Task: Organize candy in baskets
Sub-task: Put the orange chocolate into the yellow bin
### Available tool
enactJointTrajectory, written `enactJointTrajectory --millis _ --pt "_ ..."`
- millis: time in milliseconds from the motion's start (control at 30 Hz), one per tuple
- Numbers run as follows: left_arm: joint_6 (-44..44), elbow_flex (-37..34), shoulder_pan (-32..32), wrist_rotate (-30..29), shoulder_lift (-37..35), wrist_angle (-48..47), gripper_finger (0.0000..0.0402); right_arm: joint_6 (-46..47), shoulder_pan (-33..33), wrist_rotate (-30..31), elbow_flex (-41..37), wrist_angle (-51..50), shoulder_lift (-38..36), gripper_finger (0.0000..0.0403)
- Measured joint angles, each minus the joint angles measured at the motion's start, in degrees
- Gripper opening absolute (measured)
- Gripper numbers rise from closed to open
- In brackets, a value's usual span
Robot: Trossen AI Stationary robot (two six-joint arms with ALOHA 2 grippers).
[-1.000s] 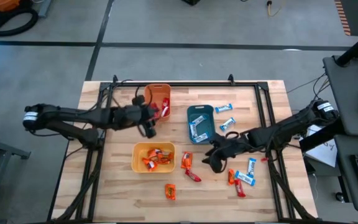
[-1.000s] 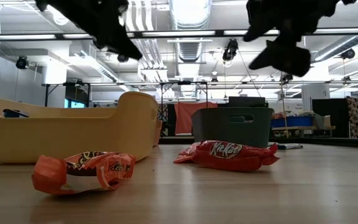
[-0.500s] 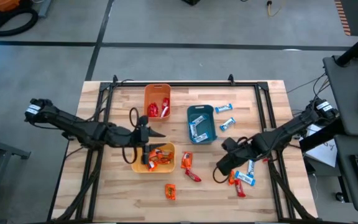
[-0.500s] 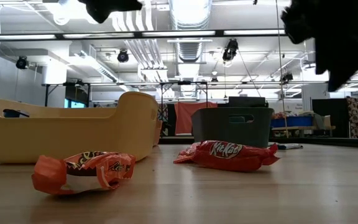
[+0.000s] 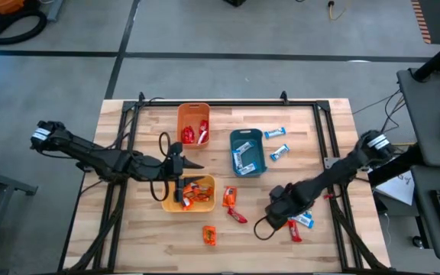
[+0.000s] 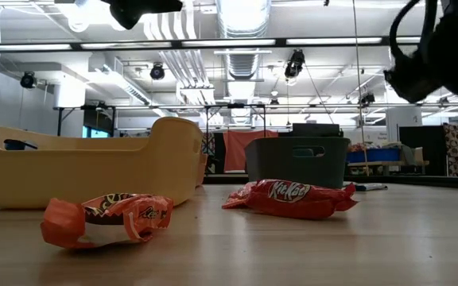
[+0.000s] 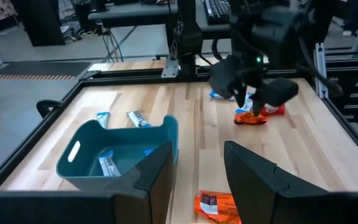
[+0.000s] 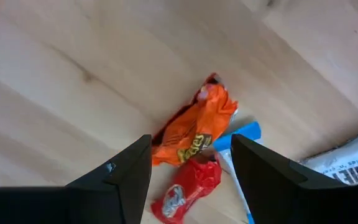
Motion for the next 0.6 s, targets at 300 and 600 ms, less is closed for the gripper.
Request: enactJointTrajectory --millis 300,600 --pt "0.0 -0.1 0.0 0.0 0.0 0.0 0.0128 -6.6 0.0 0.2 6.3 -5.3 8.2 0.0191" --pt "-1.5 -0.9 0.0 0.0 0.0 0.0 0.0128 -8.2 -0.3 0.3 6.8 -5.9 10.2 0.0075"
